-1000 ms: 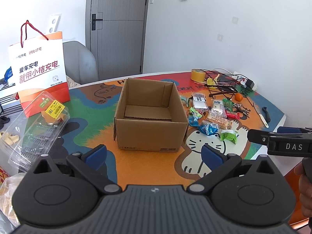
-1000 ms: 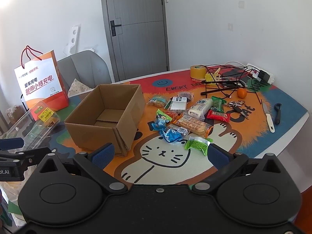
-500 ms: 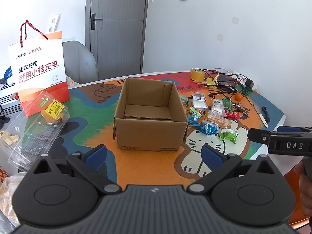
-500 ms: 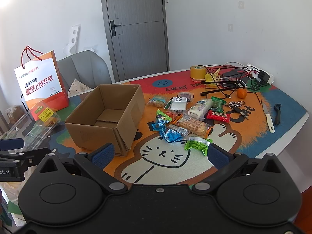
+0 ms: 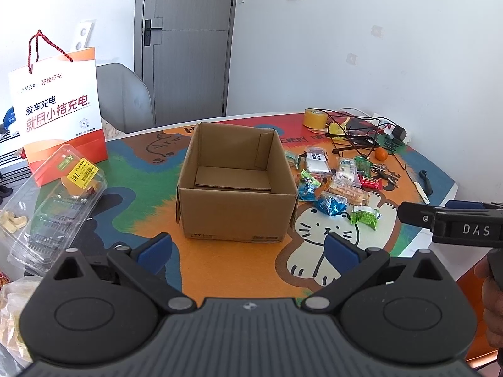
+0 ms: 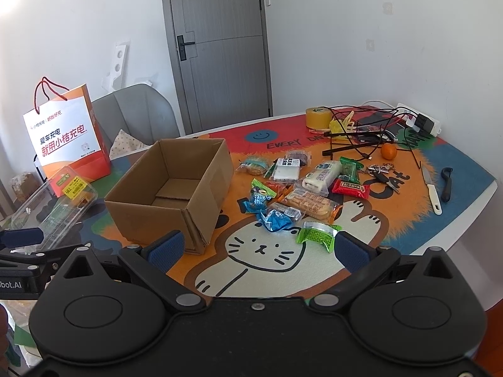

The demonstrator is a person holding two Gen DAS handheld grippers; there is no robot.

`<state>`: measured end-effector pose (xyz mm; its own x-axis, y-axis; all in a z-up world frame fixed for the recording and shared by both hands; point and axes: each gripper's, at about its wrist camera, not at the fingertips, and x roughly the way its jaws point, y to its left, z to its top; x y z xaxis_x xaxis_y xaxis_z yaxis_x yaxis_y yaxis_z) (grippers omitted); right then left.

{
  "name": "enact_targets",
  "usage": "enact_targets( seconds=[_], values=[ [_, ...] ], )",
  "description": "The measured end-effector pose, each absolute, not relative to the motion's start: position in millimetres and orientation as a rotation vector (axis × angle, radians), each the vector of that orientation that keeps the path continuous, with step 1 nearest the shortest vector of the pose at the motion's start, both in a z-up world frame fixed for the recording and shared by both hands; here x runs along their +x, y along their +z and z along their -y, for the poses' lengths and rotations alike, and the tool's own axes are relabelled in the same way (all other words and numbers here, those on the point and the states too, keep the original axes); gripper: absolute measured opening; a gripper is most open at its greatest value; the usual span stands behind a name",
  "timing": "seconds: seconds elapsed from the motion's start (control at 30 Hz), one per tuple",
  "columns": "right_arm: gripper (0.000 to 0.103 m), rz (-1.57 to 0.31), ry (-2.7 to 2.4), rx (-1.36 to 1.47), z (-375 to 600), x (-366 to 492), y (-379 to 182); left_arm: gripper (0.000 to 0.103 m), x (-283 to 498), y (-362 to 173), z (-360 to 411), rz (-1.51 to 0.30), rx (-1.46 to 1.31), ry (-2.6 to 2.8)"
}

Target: Organize snacks

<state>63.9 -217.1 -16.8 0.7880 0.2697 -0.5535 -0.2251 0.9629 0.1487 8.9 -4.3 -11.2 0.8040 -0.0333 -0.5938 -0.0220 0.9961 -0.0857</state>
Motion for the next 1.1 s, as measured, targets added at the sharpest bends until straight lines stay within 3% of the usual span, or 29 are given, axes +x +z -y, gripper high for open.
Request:
enact_targets(
  seconds=[1.1],
  values=[
    [0.103,-0.618,0.27,0.175,262.8,108.1,-59.3,0.102,60.8,-32.2,45.1,-0.58,-0.147,-0.015]
  ],
)
